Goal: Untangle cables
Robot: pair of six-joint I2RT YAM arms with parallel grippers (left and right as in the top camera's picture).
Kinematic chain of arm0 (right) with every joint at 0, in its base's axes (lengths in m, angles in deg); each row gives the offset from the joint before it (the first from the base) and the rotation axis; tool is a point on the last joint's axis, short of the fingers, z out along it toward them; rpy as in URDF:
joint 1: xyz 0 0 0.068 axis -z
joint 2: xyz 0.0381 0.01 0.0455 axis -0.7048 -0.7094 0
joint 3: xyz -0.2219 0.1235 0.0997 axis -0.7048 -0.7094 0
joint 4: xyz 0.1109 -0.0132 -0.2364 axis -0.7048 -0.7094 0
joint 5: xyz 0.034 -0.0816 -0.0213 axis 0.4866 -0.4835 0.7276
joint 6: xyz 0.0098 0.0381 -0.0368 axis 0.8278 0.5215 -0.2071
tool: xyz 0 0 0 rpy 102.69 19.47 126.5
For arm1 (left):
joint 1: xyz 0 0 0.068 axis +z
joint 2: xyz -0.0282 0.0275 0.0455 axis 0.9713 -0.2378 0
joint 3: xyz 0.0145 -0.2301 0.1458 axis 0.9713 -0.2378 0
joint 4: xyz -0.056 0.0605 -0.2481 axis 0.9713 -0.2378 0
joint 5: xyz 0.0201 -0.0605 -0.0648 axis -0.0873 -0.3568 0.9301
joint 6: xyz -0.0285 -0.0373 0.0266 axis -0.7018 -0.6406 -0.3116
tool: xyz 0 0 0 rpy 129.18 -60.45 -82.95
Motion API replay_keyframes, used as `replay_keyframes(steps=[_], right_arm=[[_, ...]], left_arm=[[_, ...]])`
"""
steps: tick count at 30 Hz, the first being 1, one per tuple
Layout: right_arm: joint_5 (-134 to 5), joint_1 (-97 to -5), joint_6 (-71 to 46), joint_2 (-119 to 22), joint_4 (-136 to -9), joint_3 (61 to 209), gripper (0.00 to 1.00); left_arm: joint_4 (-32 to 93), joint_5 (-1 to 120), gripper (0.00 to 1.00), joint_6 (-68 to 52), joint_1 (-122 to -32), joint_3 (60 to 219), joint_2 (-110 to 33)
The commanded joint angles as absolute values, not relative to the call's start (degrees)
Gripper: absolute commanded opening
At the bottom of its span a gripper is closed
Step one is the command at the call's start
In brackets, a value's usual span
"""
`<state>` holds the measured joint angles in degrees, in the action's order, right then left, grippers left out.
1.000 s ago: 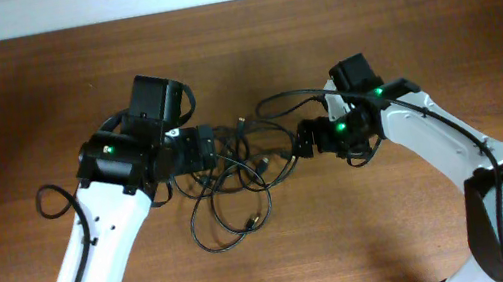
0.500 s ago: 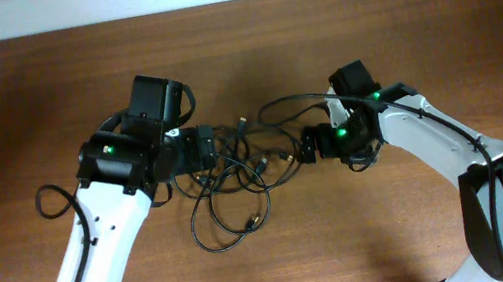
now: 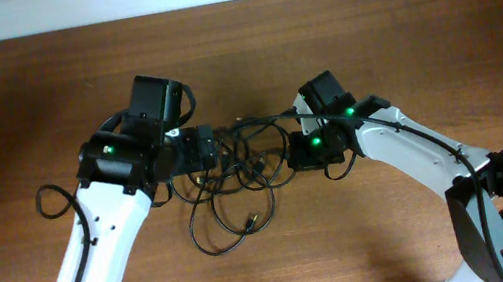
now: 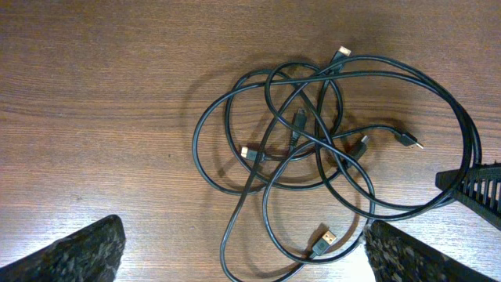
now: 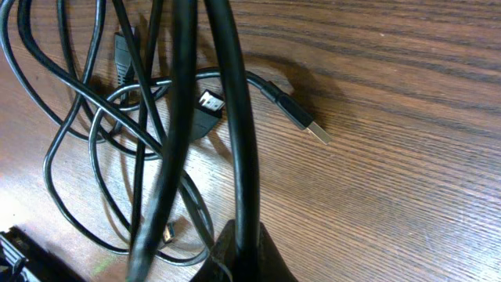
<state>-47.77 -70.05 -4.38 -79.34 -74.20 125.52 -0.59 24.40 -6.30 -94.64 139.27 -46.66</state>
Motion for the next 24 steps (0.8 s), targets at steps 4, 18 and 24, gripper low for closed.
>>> replay_keyframes(steps=[4,18,24], right_arm=[[-49.1,-64.8,-7.1,-77.2,-82.8,130.5,0.04],[-62.2,-59.0,-13.3,-53.8,-108.2,173.7,0.04],[-61.9,-59.0,-13.1,-51.0,-103.3,174.1,0.04]], left_arm=[[-0.6,24.0,0.99,-6.9,-94.4,139.4,-45.7],[-0.6,24.0,0.99,-6.9,-94.4,139.4,-45.7],[-0.6,24.0,0.99,-6.9,-94.4,139.4,-45.7]])
